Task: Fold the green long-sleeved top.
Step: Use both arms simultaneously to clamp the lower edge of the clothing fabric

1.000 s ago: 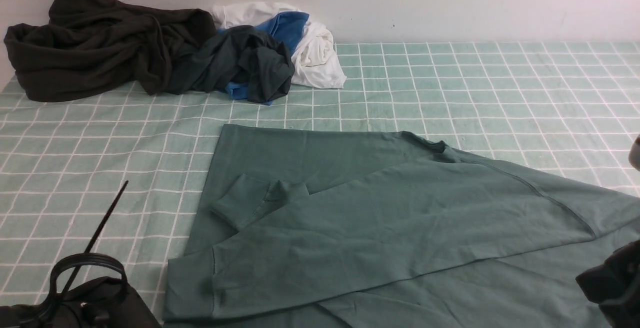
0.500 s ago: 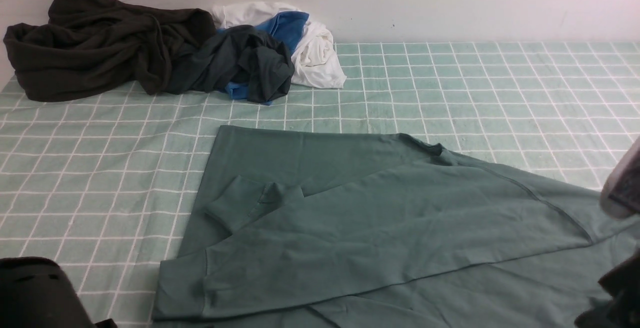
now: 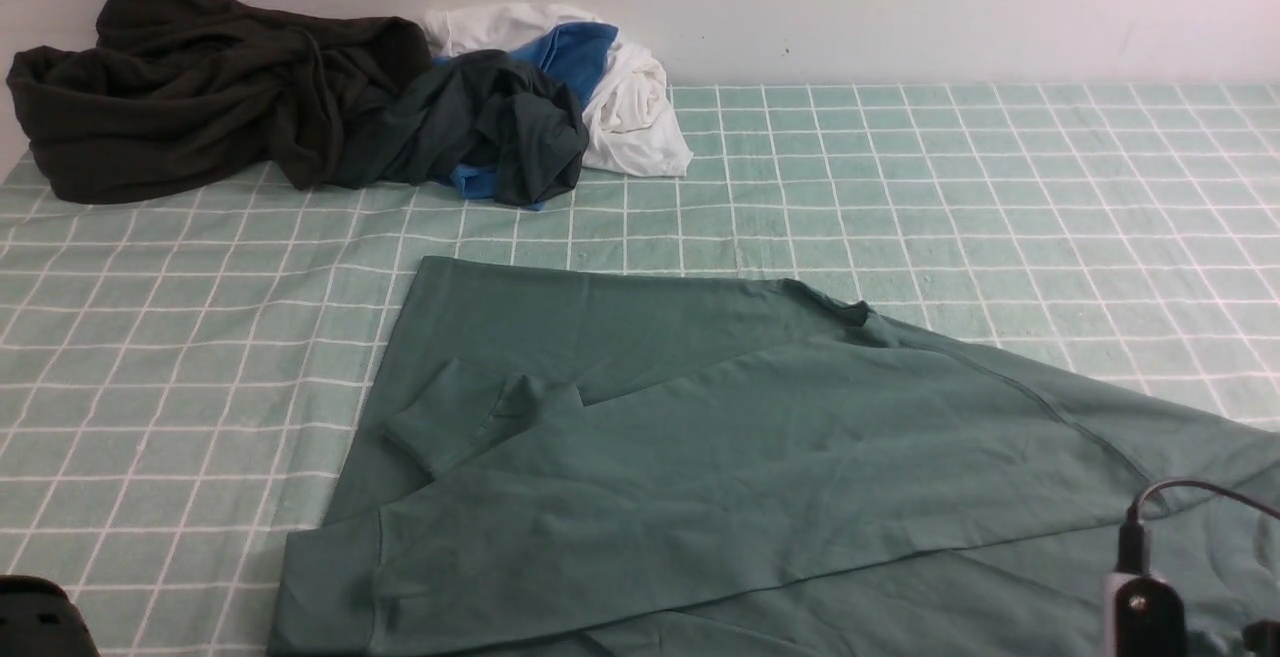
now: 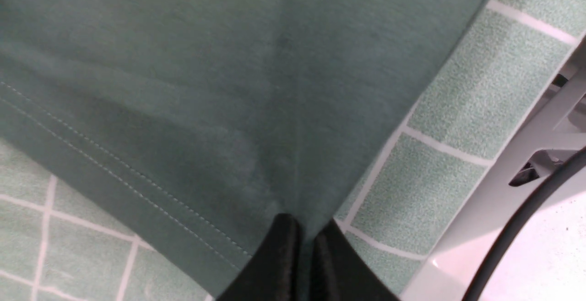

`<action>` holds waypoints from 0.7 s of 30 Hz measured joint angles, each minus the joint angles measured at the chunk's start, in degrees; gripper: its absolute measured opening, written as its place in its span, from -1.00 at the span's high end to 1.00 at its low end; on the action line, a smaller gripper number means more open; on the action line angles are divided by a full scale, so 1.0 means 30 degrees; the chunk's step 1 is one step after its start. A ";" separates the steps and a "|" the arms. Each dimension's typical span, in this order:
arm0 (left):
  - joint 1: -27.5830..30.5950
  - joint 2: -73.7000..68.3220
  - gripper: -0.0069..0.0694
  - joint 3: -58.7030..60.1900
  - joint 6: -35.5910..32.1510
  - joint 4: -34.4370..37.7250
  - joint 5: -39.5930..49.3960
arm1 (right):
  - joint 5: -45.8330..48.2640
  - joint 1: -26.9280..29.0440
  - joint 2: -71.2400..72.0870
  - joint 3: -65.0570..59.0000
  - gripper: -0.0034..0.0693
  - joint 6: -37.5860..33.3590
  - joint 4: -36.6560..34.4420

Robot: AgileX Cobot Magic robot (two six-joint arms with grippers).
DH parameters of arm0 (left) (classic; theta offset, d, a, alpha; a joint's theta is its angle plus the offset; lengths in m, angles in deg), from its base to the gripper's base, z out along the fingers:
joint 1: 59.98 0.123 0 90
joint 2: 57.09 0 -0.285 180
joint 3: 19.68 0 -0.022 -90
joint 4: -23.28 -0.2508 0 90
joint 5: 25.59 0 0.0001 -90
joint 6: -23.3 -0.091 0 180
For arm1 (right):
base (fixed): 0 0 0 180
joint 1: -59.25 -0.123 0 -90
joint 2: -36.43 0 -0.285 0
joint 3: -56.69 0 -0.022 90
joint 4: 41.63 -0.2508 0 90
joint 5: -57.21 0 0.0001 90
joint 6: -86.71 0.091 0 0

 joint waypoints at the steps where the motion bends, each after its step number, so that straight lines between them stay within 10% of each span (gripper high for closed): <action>1: 0.0000 0.0000 0.80 0.0000 0.0000 0.0000 -0.0019 | -0.0724 0.0000 -0.0472 -0.0341 -0.06 0.0000 0.0507; 10: 0.0000 0.0000 0.80 0.0000 0.0000 0.0076 -0.0364 | -0.1722 -0.0034 -0.2776 -0.0513 -0.01 -0.0070 0.2109; 21: 0.0000 0.0000 0.80 0.0000 0.0017 0.0076 -0.0447 | -0.1952 -0.0034 -0.2926 -0.0494 0.86 -0.0070 0.2174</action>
